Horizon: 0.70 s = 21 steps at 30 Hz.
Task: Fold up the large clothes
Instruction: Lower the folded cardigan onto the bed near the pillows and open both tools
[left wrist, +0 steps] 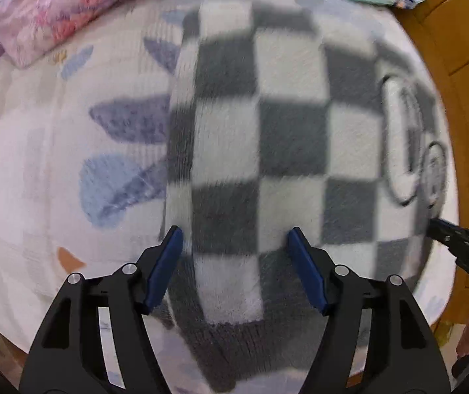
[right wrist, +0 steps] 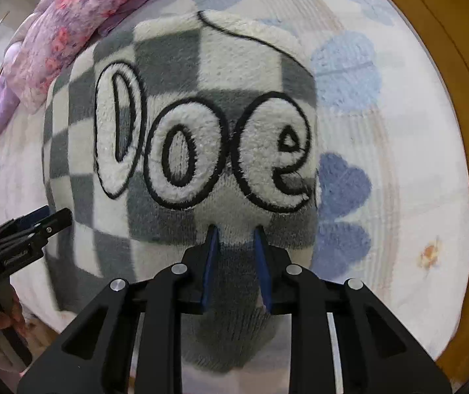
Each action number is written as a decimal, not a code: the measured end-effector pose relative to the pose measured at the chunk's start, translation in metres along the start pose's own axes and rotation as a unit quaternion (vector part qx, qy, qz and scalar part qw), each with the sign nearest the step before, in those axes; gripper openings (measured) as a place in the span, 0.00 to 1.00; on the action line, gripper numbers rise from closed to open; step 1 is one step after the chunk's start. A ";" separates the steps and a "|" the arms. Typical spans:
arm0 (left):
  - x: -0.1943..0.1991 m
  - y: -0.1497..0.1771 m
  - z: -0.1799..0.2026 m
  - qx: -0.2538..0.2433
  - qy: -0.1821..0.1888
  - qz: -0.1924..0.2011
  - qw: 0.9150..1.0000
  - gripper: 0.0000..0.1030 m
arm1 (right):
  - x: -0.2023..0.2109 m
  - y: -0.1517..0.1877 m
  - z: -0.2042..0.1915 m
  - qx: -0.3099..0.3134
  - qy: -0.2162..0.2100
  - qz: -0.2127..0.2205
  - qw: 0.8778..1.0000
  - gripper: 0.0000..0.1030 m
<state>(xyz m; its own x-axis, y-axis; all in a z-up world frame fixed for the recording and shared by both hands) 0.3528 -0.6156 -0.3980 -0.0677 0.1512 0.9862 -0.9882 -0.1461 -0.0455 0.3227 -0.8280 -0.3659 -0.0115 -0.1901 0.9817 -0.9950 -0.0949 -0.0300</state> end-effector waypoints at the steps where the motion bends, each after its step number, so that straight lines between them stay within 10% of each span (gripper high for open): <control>1: 0.025 0.000 -0.006 -0.003 0.011 0.016 1.000 0.67 | 0.007 -0.002 0.002 -0.012 -0.015 0.003 1.000 0.24; 6: 0.047 -0.041 0.022 -0.026 0.047 0.072 0.996 0.74 | 0.036 -0.051 0.011 -0.023 -0.021 0.051 0.998 0.24; 10: -0.011 -0.076 0.045 -0.063 -0.025 0.061 0.996 0.79 | 0.000 -0.089 0.024 -0.038 -0.012 0.054 0.998 0.27; 15: -0.022 -0.089 0.037 -0.033 -0.023 0.072 0.997 0.86 | 0.001 -0.095 0.022 -0.025 0.004 0.067 0.997 0.31; 21: 0.013 -0.069 0.026 -0.023 -0.032 0.099 0.994 0.88 | 0.025 -0.073 0.004 -0.011 -0.024 0.081 0.996 0.76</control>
Point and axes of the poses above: each gripper's, at about its wrist camera, not at the fingertips, and x roughly against the way its jaws point, z to its right, y to its underside, the point moved 1 cm from there along -x, roughly the way its jaws point, and after that the axes turned 10 degrees about x, right-handed, at the moved point
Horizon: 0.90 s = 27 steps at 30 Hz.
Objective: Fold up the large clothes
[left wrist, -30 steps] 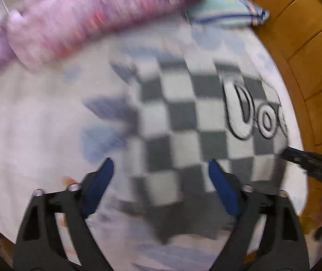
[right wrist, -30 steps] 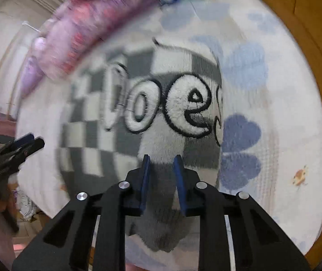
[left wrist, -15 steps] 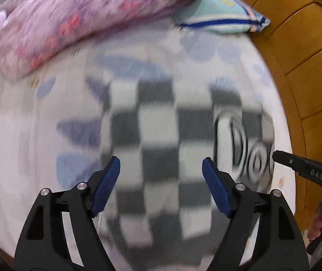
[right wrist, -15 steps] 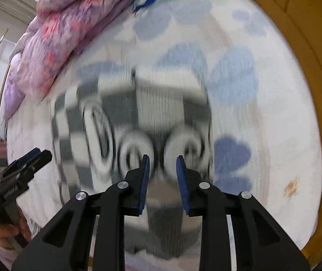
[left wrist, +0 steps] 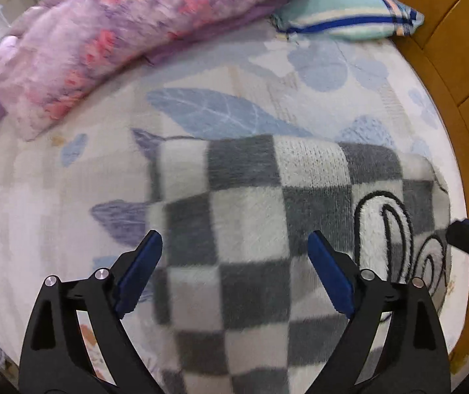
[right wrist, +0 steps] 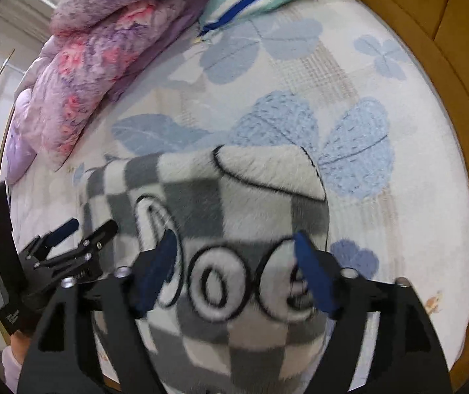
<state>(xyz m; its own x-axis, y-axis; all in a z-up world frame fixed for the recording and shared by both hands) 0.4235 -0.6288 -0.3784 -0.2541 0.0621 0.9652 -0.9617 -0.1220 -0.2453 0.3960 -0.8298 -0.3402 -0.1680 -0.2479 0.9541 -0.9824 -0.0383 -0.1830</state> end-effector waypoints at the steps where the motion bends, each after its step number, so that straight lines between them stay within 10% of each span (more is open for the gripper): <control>1: 0.009 0.003 -0.002 0.001 0.005 0.007 1.000 0.88 | 0.009 0.005 -0.005 0.005 0.002 0.005 1.000 0.81; 7: 0.083 0.019 -0.027 0.049 0.018 0.042 0.998 0.89 | 0.055 0.028 -0.031 0.001 0.004 0.034 0.999 0.91; 12: 0.145 0.035 -0.033 0.035 -0.073 0.118 0.990 0.93 | 0.098 0.050 -0.062 0.014 0.015 0.079 0.997 0.92; 19: 0.246 0.074 -0.069 0.050 0.032 0.144 0.988 0.93 | 0.171 0.089 -0.113 0.001 0.039 0.140 0.989 0.92; 27: 0.337 0.114 -0.121 -0.023 0.070 0.149 0.986 0.93 | 0.245 0.152 -0.214 -0.001 0.092 0.194 0.977 0.93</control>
Point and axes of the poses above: each gripper's, at about its wrist camera, not at the fingertips, and x roughly against the way its jaws point, z to its right, y to its underside, the point moved 1 cm from there along -x, roughly the way its jaws point, and after that the axes turned 10 degrees about x, right-handed, at the moved point
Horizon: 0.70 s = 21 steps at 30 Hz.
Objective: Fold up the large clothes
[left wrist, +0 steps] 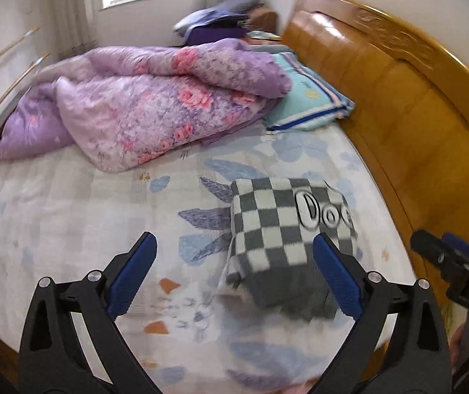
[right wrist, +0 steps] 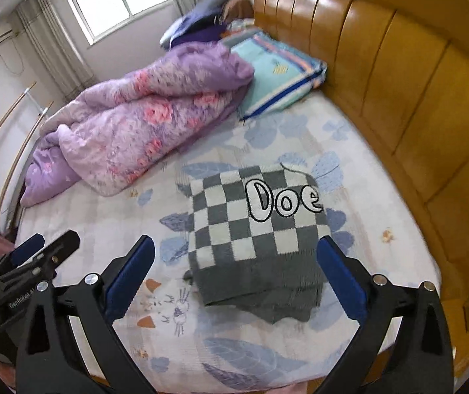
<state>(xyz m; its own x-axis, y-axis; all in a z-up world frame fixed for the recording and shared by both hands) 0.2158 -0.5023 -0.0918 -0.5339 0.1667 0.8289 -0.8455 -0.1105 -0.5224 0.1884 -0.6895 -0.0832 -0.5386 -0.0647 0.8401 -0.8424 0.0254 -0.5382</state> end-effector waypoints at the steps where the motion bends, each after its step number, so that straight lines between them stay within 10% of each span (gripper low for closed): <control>1: 0.011 0.002 -0.004 -0.014 0.003 0.004 1.000 0.93 | 0.010 0.003 -0.009 -0.004 0.004 0.005 1.000 0.93; 10: 0.085 0.019 -0.036 -0.087 0.056 0.022 0.994 0.93 | 0.090 0.036 -0.091 -0.056 0.074 0.064 0.994 0.93; 21: 0.092 0.026 -0.053 -0.099 0.049 0.028 0.993 0.93 | 0.090 0.047 -0.122 -0.024 0.122 0.090 0.988 0.93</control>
Point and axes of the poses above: each gripper's, at about its wrist camera, not at the fingertips, and x roughly against the way its jaws point, z to its right, y to its underside, the point moved 1 cm from there along -x, roughly the way its jaws point, and after that the axes turned 10 degrees about x, right-handed, at the moved point
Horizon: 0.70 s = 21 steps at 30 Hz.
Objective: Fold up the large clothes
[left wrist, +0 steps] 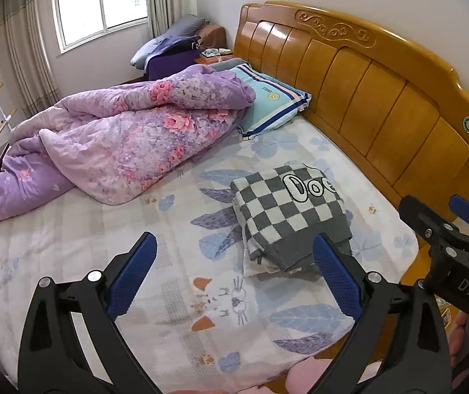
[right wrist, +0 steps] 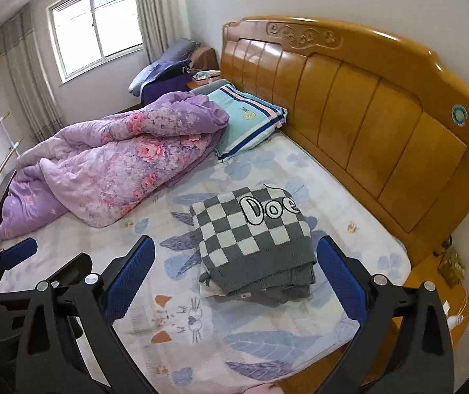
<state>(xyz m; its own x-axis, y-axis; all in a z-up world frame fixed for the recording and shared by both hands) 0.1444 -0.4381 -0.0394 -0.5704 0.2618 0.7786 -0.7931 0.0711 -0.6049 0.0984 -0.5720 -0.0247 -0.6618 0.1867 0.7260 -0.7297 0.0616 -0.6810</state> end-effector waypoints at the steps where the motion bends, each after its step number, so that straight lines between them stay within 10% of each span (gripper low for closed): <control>1: -0.001 0.000 -0.001 0.003 -0.003 0.001 1.000 0.93 | -0.001 -0.002 -0.001 0.006 0.006 0.000 1.000 0.93; 21: -0.003 0.012 -0.018 0.039 -0.056 -0.024 0.997 0.93 | -0.022 0.007 -0.012 0.040 -0.039 -0.046 0.997 0.93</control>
<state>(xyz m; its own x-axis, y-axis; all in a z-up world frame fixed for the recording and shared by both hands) 0.1409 -0.4206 -0.0522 -0.5477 0.1496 0.8232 -0.8321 0.0056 -0.5547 0.1099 -0.5642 -0.0462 -0.6002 0.1066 0.7927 -0.7976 -0.0048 -0.6032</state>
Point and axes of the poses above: each gripper's, at about its wrist camera, not at the fingertips, and x roughly against the way its jaws point, z to its right, y to its underside, the point moved 1 cm from there along -x, roughly the way its jaws point, and after that the axes turned 10 degrees about x, right-handed, at the moved point
